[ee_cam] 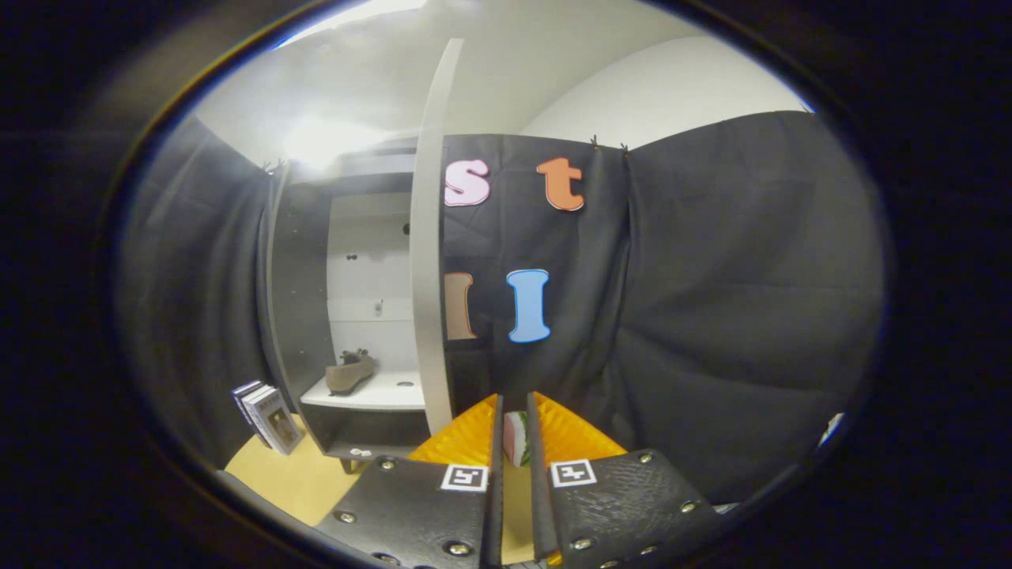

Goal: Open the shoe cabinet door, grab the shoes and put them into the shoe cabinet, then close the shoe cabinet door.

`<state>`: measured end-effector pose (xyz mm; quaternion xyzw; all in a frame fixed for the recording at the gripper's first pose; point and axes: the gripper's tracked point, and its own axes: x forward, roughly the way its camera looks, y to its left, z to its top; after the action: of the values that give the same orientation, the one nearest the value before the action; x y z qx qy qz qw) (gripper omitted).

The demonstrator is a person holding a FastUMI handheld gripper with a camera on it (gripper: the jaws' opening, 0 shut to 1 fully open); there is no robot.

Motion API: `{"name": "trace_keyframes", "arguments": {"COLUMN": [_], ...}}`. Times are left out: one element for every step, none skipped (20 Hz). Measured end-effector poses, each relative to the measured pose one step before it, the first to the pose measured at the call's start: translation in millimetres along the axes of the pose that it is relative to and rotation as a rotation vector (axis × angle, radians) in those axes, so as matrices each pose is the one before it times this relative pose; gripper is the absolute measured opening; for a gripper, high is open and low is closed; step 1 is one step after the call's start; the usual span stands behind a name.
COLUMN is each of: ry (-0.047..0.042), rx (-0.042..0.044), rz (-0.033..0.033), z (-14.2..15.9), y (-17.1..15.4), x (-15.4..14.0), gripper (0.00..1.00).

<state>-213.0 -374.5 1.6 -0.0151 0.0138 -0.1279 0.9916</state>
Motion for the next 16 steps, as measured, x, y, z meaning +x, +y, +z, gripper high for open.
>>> {"name": "trace_keyframes", "arguments": {"ry": [-0.00096, -0.00150, -0.00170, -0.00079, -0.00242, -0.00346, -0.00195, -0.00552, -0.00020, -0.00556, 0.00230, -0.00202, 0.00073, -0.00315, -0.00007, -0.00297], "rx": [-0.00018, -0.00085, -0.00117, 0.00018, 0.00169, 0.00256, -0.00577, 0.01506, -0.00079, -0.00425, 0.00077, 0.01051, 0.01579, 0.01674, 0.00793, 0.00199], "rz": [0.00465, 0.00898, 0.00804, 0.01442, 0.01521, 0.01669, -0.02292, 0.03064, -0.01669, -0.02184, -0.02907, -0.02408, -0.01922, -0.02226, -0.02202, -0.02092], "z": [0.89, 0.17, 0.92, 0.57, 1.37, 1.88, 1.23, 0.47, 2.65, 0.59, -0.38, -0.43, -0.33, 0.36, -0.60, -0.86], "y": [3.42, 3.80, 4.74, 7.65, 7.62, 7.86, -0.02, 10.11, 5.03, -3.09, -3.12, -0.72, 0.01, 0.52, 0.46, -0.29], "x": [-2.35, -2.65, -1.87, -1.49, -0.89, -0.31, -4.37, 4.66, -5.94, 7.44, -0.19, 0.64, 0.11, -1.60, -1.18, -0.43], "gripper": [0.15, 0.15, 0.15, 0.15, 0.15, 0.15, 0.15, 0.14, 0.14, 0.15, 0.15, 0.15, 0.15, 0.15, 0.15, 0.15]}}
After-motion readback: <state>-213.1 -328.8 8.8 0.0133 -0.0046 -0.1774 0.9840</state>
